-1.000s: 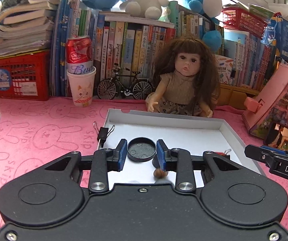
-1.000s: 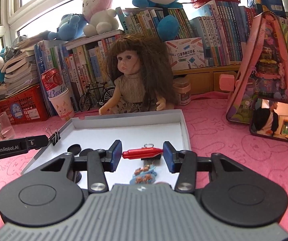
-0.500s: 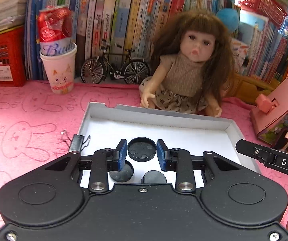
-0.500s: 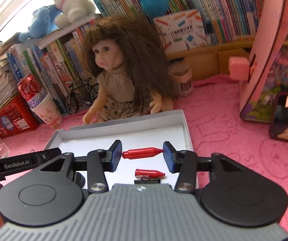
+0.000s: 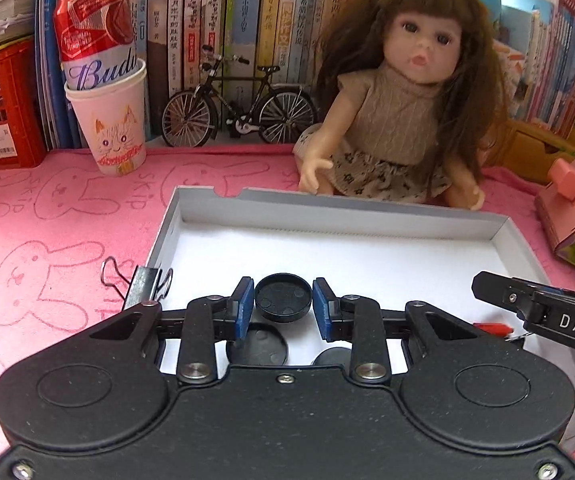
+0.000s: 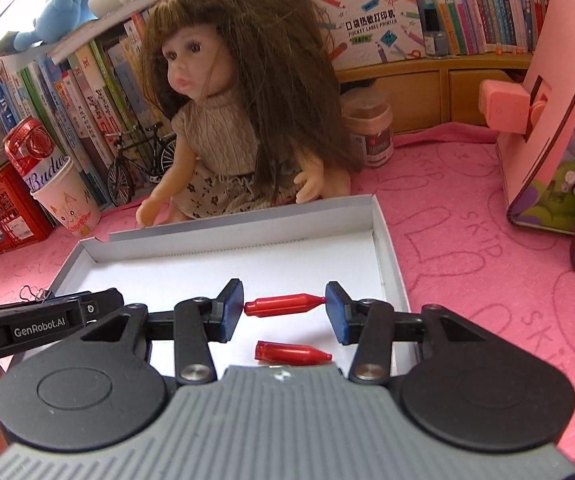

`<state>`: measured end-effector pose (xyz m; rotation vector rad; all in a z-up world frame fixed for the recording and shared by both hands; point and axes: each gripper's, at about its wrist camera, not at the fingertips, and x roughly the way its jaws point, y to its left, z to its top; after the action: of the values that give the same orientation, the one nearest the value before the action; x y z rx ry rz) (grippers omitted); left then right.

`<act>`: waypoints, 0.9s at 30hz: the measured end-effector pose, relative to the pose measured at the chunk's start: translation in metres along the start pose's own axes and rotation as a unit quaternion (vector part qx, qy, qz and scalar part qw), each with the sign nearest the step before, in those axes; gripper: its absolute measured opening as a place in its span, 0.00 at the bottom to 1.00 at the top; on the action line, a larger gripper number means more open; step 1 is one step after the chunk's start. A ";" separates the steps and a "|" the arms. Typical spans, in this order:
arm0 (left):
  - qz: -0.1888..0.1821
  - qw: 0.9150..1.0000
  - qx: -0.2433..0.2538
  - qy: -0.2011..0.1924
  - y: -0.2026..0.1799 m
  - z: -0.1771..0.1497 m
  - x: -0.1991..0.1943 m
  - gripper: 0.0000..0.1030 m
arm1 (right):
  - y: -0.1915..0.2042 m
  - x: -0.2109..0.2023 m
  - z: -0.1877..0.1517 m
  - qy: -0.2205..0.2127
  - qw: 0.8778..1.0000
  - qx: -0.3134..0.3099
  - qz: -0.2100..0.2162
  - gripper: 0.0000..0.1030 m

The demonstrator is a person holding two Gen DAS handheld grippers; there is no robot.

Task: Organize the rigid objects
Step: 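Lower the lid into the tray with the left tool while the right tool releases the red cap there, then open the left tool releasing the black lid in the tray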

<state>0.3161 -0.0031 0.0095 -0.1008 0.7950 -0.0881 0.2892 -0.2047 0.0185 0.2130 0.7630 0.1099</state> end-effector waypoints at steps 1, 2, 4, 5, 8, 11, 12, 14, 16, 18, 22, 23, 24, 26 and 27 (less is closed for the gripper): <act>-0.001 1.000 0.001 0.002 0.000 -0.001 0.001 0.29 | 0.000 0.001 -0.001 0.001 1.000 -0.002 -0.002 0.49; -0.001 1.000 0.003 0.003 -0.001 -0.002 0.002 0.29 | 0.001 0.002 -0.001 0.001 1.000 -0.003 -0.004 0.49; 0.002 1.000 0.009 0.002 -0.002 -0.003 0.002 0.29 | 0.001 0.003 -0.001 0.002 1.000 -0.002 -0.005 0.49; 0.003 1.000 0.011 0.001 -0.003 -0.003 0.002 0.29 | 0.001 0.003 -0.001 0.002 1.000 -0.003 -0.005 0.49; 0.004 1.000 0.013 0.001 -0.004 -0.003 0.003 0.29 | 0.001 0.003 -0.002 0.003 1.000 -0.006 -0.008 0.49; 0.006 1.000 0.017 0.001 -0.005 -0.003 0.003 0.29 | 0.001 0.004 -0.002 0.003 1.000 -0.006 -0.009 0.49; 0.006 1.000 0.018 0.001 -0.005 -0.003 0.004 0.29 | 0.002 0.004 -0.002 0.003 1.000 -0.006 -0.009 0.50; 0.006 1.000 0.018 0.001 -0.005 -0.003 0.004 0.29 | 0.002 0.004 -0.002 0.004 1.000 -0.006 -0.011 0.50; 0.006 1.000 0.020 0.001 -0.005 -0.003 0.004 0.29 | 0.002 0.004 -0.002 0.003 1.000 -0.008 -0.011 0.50; 0.006 1.000 0.021 0.001 -0.005 -0.003 0.004 0.29 | 0.002 0.004 -0.002 0.003 1.000 -0.009 -0.012 0.51; 0.004 1.000 0.019 0.001 -0.005 -0.003 0.002 0.40 | 0.002 0.004 -0.001 0.001 1.000 -0.006 -0.012 0.62; 0.003 1.000 0.019 0.001 -0.005 -0.003 0.001 0.43 | 0.002 0.003 -0.001 0.000 1.000 -0.005 -0.011 0.63; 0.001 1.000 0.019 0.000 -0.005 -0.003 -0.001 0.43 | 0.001 0.003 -0.001 0.000 1.000 -0.005 -0.012 0.65; -0.001 1.000 0.018 -0.002 -0.004 -0.004 -0.005 0.50 | 0.002 0.001 -0.001 -0.002 1.000 -0.003 -0.014 0.67; -0.001 1.000 0.019 -0.004 -0.004 -0.005 -0.008 0.52 | 0.001 0.000 -0.001 -0.005 1.000 -0.001 -0.014 0.70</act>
<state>0.3069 -0.0068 0.0124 -0.0667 0.7849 -0.1046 0.2881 -0.2034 0.0183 0.2010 0.7551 0.0835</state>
